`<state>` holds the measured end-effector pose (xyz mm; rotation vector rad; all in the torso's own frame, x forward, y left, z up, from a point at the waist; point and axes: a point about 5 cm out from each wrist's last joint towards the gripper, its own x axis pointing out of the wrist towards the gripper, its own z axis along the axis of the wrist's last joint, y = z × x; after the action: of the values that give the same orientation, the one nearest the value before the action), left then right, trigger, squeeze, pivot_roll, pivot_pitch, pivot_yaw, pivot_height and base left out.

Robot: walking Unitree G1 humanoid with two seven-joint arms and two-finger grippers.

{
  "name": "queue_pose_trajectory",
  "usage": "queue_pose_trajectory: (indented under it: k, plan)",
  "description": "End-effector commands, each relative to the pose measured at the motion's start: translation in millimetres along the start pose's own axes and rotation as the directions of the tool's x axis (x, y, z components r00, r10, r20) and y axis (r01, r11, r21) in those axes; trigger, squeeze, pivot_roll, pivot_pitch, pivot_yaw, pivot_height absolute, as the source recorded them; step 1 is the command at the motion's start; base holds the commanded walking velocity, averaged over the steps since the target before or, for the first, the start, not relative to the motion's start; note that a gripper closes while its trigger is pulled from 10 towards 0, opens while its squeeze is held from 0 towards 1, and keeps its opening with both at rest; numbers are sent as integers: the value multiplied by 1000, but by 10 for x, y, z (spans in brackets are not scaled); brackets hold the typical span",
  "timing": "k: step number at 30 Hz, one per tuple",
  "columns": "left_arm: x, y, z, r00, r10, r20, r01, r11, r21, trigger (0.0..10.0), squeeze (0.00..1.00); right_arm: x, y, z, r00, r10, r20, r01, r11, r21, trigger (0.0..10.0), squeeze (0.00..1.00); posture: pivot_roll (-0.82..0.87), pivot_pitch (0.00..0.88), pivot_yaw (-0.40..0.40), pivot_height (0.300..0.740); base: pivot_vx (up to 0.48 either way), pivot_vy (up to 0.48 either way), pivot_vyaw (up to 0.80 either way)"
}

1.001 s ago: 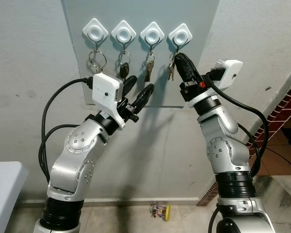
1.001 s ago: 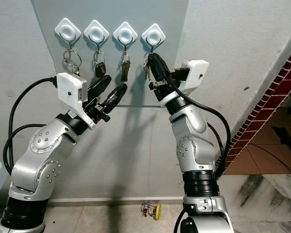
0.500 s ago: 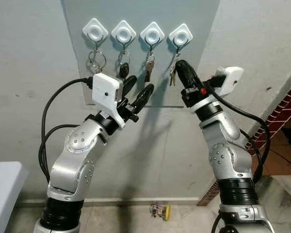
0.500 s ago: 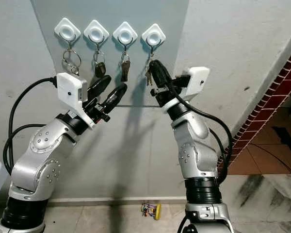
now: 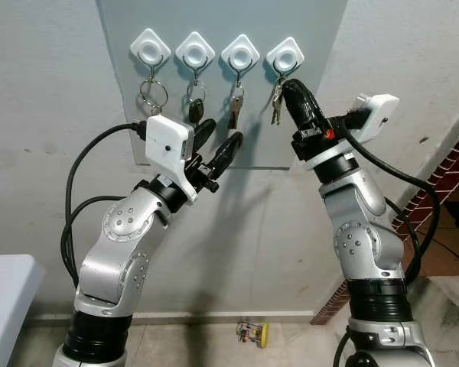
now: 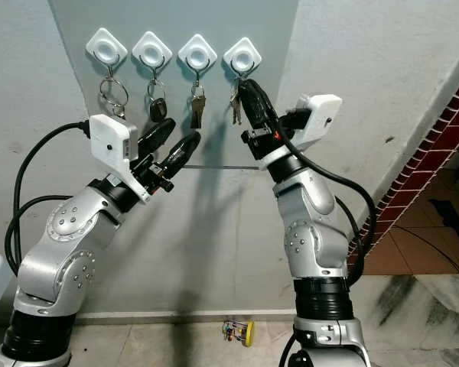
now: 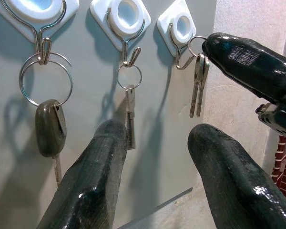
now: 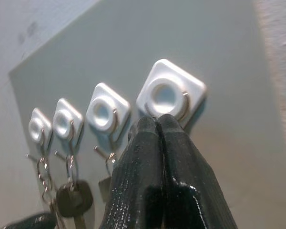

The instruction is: Hang keys on a hook

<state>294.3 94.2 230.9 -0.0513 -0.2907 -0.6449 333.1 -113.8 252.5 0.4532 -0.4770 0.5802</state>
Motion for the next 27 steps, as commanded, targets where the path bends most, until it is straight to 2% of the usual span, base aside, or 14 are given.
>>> queue_pose_trajectory:
  k: [1, 8, 13, 19, 27]
  plan:
    - [9, -12, 46, 1000, -2, 12, 2, 1000, 8, 10000, 0, 37, -26, 33, 999, -33, 13, 32, 998, 61, 10000, 0, -102, 8, -36, 740, 0, 0, 0]
    - [-6, -10, 47, 1000, 2, 10, -2, 1000, 12, 10000, 0, 8, -90, 9, 996, -89, 19, 84, 977, 196, 10000, 0, -91, 12, -38, 740, 0, 0, 0]
    - [-6, -14, 49, 1000, 3, 10, -3, 1000, 12, 10000, 0, -16, -107, -32, 996, -92, -22, 94, 979, 182, 10000, 0, -92, 14, -38, 740, 0, 0, 0]
    - [-9, -9, 44, 1000, 4, 9, -4, 1000, 11, 10000, 0, -25, -66, -49, 998, -57, -29, 61, 984, 167, 10000, 0, -93, 17, -38, 740, 0, 0, 0]
    - [-12, -7, 42, 1000, 9, 8, -9, 1000, 13, 10000, 0, -116, -1, -139, 995, 3, -104, 11, 991, 136, 10000, 0, -92, 16, -39, 740, 0, 0, 0]
